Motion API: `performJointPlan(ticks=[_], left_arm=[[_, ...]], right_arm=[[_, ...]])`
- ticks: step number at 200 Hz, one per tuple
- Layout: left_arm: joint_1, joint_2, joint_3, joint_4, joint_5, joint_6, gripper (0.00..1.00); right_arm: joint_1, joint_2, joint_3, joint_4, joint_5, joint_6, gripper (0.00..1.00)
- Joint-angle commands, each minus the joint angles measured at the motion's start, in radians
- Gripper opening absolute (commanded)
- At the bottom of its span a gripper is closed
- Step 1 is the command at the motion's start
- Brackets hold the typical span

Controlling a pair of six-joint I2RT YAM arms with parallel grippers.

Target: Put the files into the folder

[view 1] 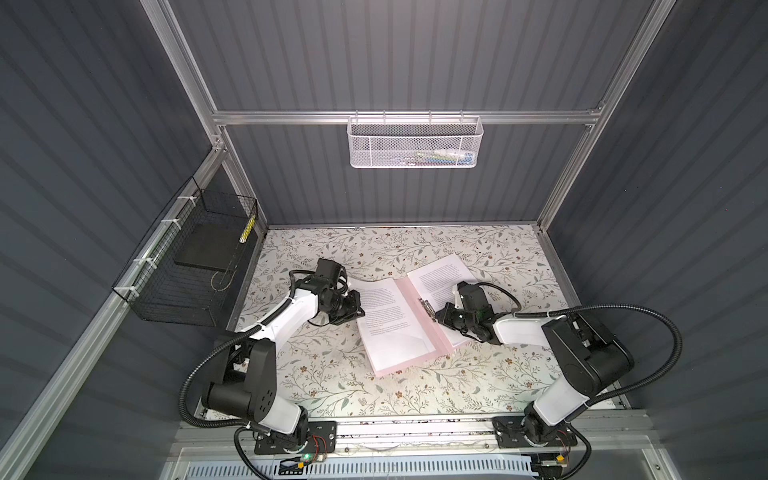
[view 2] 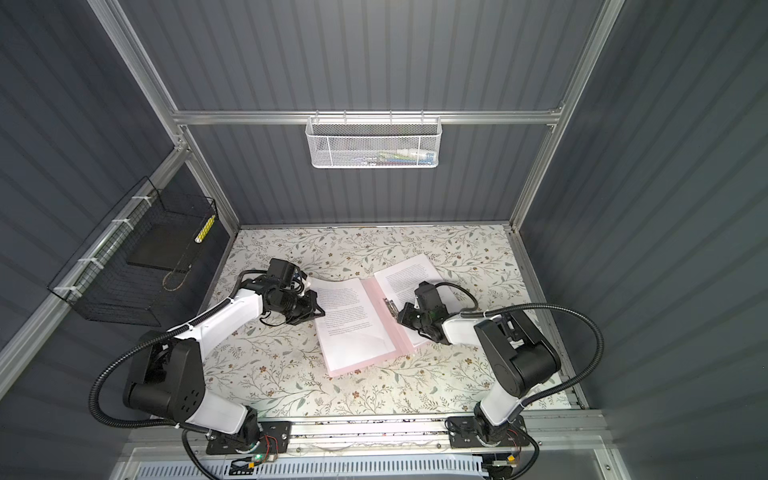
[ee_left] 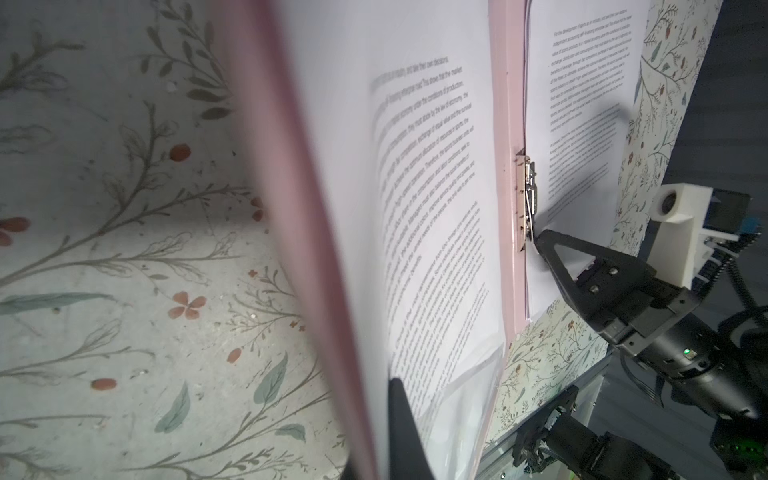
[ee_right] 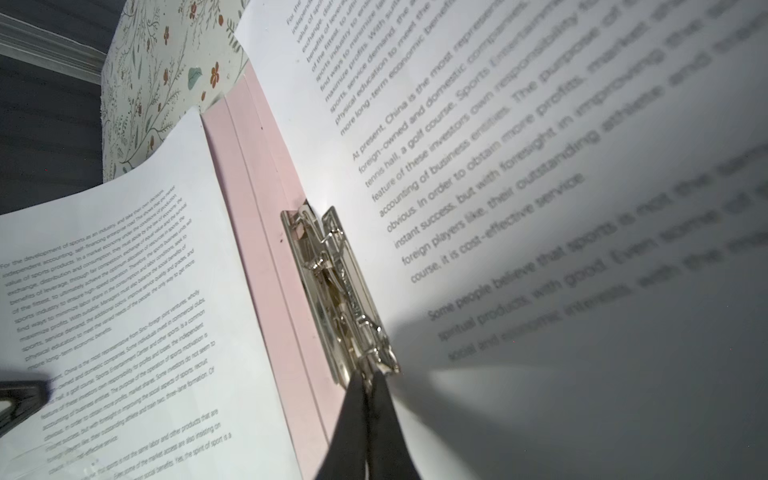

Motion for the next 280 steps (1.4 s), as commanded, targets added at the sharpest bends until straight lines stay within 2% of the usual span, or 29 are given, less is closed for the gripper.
performJointPlan(ticks=[1,63,140,186,198,213,267,280], left_arm=[[0.013,0.011,0.019,-0.093,-0.048,0.037,0.0],[0.013,0.021,0.015,-0.075,-0.037,0.034,0.0],[0.013,0.028,0.002,-0.063,-0.026,0.041,0.0],[0.013,0.037,0.007,-0.062,-0.019,0.049,0.0],[0.013,0.035,0.012,-0.064,-0.023,0.054,0.0],[0.013,0.037,0.014,-0.065,-0.024,0.057,0.0],[0.012,0.046,0.008,-0.056,-0.021,0.069,0.0],[0.013,0.044,0.008,-0.055,-0.018,0.074,0.0]], right_arm=[[-0.035,0.095,-0.051,-0.245,0.226,-0.039,0.0],[-0.032,0.131,-0.063,-0.228,0.232,-0.07,0.0],[-0.04,0.218,-0.059,-0.234,0.294,-0.049,0.0],[-0.059,0.203,-0.067,-0.214,0.24,-0.044,0.0],[-0.059,0.185,-0.082,-0.185,0.206,-0.05,0.0],[-0.059,0.142,-0.089,-0.141,0.109,-0.08,0.0],[-0.06,-0.111,-0.019,-0.263,-0.013,-0.068,0.0],[-0.061,-0.166,0.0,-0.305,-0.029,-0.049,0.1]])
